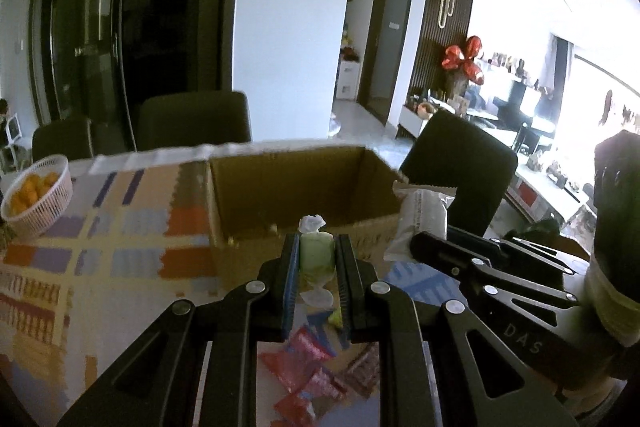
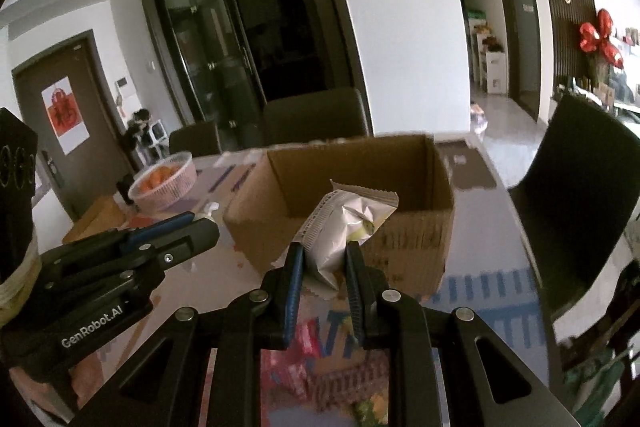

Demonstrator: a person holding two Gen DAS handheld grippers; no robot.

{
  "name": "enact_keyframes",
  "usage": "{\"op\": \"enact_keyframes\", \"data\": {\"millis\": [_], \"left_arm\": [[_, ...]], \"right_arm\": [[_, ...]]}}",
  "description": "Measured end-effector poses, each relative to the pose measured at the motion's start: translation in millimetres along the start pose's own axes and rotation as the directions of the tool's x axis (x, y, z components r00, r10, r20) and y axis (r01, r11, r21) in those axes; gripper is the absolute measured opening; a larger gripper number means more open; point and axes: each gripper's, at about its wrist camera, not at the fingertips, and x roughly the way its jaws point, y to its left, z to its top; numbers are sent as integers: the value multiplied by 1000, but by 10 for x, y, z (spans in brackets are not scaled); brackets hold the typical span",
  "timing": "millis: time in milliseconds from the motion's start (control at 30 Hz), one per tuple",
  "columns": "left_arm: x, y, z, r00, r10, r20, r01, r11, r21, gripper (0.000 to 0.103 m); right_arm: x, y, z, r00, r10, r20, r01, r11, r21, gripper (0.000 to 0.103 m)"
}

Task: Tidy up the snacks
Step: 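Carry the clear candy and white packet into the box with both tools, then open both tools to drop the clear candy and white packet into the box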

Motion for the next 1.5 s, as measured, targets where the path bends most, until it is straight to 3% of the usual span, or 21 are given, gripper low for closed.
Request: {"op": "enact_keyframes", "data": {"millis": [333,900,933,1000,1033,1233,1500], "left_arm": [[155,24,421,1000,-8,30,8,1000,28,19],[941,203,706,994,-13,-109,16,1000,23,19],[981,208,706,993,-7,-120,11,999,30,21],[1018,219,696,991,30,-127,-25,999,35,37],[989,233,675,993,33,-112,-30,999,35,45],[794,249,527,994,41,-98,-37,999,38,49],[444,151,285,996,42,-78,-36,997,74,53]], "right_arm": [[11,-4,471,998,-4,62,6,999,-39,22],[700,-212,836,998,-50,-31,48,996,-69,22],[749,-224,832,998,-54,-38,52,996,-71,23],[803,-243,823,997,-67,-47,64,996,-69,26],[819,-253,811,995,-82,-53,79,995,-65,38],[696,-231,666,992,-118,-45,115,990,-78,45],[403,-120,443,995,-92,-42,87,990,-115,50]]}}
